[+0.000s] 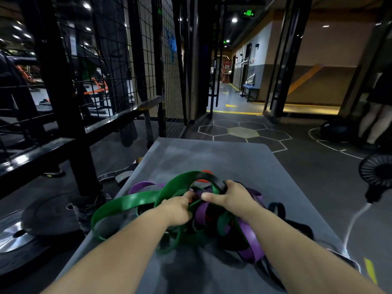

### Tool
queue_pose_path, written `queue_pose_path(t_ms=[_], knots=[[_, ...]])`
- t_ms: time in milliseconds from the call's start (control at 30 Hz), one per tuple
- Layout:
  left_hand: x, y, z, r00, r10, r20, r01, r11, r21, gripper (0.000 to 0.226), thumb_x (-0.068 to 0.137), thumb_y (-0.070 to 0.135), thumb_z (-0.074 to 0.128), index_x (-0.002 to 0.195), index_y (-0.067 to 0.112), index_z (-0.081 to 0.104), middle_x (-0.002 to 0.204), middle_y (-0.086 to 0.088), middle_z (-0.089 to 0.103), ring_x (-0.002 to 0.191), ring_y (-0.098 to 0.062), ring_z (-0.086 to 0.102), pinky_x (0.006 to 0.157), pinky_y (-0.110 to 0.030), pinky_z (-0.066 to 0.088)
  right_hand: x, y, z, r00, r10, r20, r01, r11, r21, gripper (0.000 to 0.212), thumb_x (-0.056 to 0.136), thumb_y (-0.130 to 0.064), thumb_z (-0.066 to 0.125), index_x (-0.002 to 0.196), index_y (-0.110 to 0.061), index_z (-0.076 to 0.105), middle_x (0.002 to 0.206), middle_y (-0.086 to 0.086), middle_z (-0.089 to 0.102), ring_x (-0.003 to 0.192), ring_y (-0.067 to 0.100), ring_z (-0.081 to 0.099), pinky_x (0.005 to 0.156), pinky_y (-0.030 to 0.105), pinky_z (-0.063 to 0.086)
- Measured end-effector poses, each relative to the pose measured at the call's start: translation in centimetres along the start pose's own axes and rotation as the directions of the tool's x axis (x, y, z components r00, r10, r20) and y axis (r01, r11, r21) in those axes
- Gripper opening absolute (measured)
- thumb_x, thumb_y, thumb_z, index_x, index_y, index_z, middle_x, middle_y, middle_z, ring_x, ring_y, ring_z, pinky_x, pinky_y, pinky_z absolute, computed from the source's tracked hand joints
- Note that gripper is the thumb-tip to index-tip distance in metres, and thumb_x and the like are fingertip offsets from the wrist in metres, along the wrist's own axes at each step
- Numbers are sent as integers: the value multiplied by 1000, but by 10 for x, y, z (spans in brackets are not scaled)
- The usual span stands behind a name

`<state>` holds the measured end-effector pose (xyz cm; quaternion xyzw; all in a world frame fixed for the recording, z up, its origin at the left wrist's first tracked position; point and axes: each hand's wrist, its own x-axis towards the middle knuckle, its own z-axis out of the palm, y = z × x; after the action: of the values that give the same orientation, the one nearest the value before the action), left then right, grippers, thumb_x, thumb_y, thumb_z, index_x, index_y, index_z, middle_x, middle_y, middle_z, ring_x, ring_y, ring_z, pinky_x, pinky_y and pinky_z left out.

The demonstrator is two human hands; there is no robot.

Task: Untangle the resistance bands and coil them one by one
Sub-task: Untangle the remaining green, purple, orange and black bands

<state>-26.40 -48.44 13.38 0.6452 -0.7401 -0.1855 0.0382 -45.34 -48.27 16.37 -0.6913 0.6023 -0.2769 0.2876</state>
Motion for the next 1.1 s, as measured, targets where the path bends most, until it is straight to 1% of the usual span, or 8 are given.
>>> queue_pose_path(t_ms=[100, 267, 367, 500, 700, 833, 967, 1100], knots=[[-3, -1, -6, 997, 47, -68, -43, 997, 62, 49, 94, 20, 50, 141, 16, 39, 132, -17, 57, 119, -33, 55, 96, -32, 42, 1, 2, -4, 998, 0, -66, -15, 972, -236, 60, 72, -63, 72, 105, -14, 60, 112, 5, 62, 106, 26, 59, 85, 35, 48], [-14, 9, -89, 982, 164, -93, -155, 983, 100, 48, 94, 37, 59, 135, 17, 46, 131, -3, 55, 113, -22, 55, 92, -31, 44, 10, -11, -59, 998, 26, -49, -35, 981, -190, 38, 88, -47, 60, 102, -13, 53, 104, 7, 58, 94, 27, 59, 77, 36, 48], [-24, 21, -158, 947, 245, -208, -219, 966, 138, 32, 83, 41, 72, 108, 27, 58, 103, 4, 62, 92, -15, 59, 78, -27, 45, 17, -33, -94, 998, -10, -64, -1, 988, -157, 30, 96, -38, 51, 101, -8, 50, 94, 9, 57, 81, 26, 58, 66, 34, 41], [-46, 40, -236, 859, 263, -439, -236, 965, 116, 22, 82, 25, 75, 95, 29, 58, 91, 2, 63, 79, -13, 59, 66, -27, 46, 27, -69, -139, 980, -87, -180, 64, 990, -129, 23, 98, -29, 46, 105, -8, 51, 98, 12, 56, 86, 30, 56, 69, 33, 40], [-62, 59, -275, 757, 169, -631, -241, 970, -30, 36, 76, 57, 70, 89, 24, 63, 85, 4, 61, 75, -9, 55, 58, -26, 40, 36, -92, -174, 922, -172, -347, 158, 985, -70, 20, 92, -15, 49, 108, -17, 62, 102, 9, 66, 95, 29, 60, 84, 34, 49], [-47, 65, -241, 787, 140, -601, -129, 990, 62, 54, 81, 72, 49, 86, 20, 61, 81, -1, 62, 76, -19, 60, 70, -33, 50, 29, -84, -154, 962, -116, -248, 152, 980, 131, 10, 90, -15, 59, 93, -20, 67, 82, 7, 63, 51, 14, 44, 44, 22, 33], [-38, 75, -217, 773, 106, -625, -135, 991, 1, 61, 90, 69, 31, 69, 15, 48, 66, -3, 53, 66, -24, 56, 68, -36, 47, 18, -70, -135, 994, -70, -79, 80, 988, 135, 25, 93, -24, 63, 117, -17, 61, 84, 1, 67, 58, 13, 46, 48, 23, 31], [-37, 94, -224, 705, 51, -707, -170, 980, -100, 58, 95, 65, 24, 65, 18, 42, 63, -1, 47, 60, -21, 49, 59, -30, 39, 20, -57, -126, 996, -66, -61, 65, 998, -13, 22, 95, -29, 60, 111, -14, 63, 89, 2, 64, 63, 10, 49, 48, 19, 35]])
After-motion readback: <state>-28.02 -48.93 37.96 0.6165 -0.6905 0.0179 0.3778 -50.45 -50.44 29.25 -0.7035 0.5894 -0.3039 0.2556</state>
